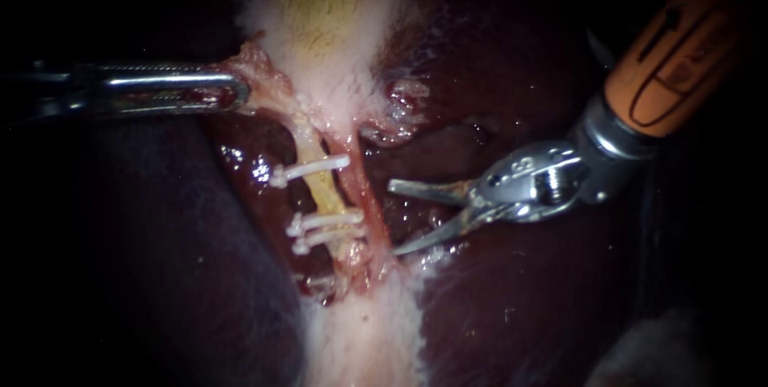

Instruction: Go to the cutting position left tube

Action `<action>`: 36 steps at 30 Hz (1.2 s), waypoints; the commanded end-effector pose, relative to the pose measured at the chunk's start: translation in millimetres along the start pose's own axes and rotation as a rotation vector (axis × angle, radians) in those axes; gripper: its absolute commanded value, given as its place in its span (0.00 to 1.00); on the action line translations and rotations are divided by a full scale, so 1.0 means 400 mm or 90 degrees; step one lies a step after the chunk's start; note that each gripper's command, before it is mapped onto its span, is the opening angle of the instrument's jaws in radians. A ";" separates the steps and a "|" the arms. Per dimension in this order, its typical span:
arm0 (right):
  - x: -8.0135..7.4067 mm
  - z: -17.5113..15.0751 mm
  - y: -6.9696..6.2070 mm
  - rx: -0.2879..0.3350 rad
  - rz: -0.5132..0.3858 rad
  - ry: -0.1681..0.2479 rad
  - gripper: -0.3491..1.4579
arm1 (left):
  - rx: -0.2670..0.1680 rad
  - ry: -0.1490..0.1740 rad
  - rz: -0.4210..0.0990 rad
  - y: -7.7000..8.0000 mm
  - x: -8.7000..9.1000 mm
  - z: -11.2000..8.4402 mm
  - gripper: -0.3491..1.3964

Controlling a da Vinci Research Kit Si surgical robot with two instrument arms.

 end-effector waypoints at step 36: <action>0.0059 0.0236 0.0091 0.114 0.047 0.078 0.98 | 0.002 0.000 0.004 0.0027 0.0005 -0.0004 0.00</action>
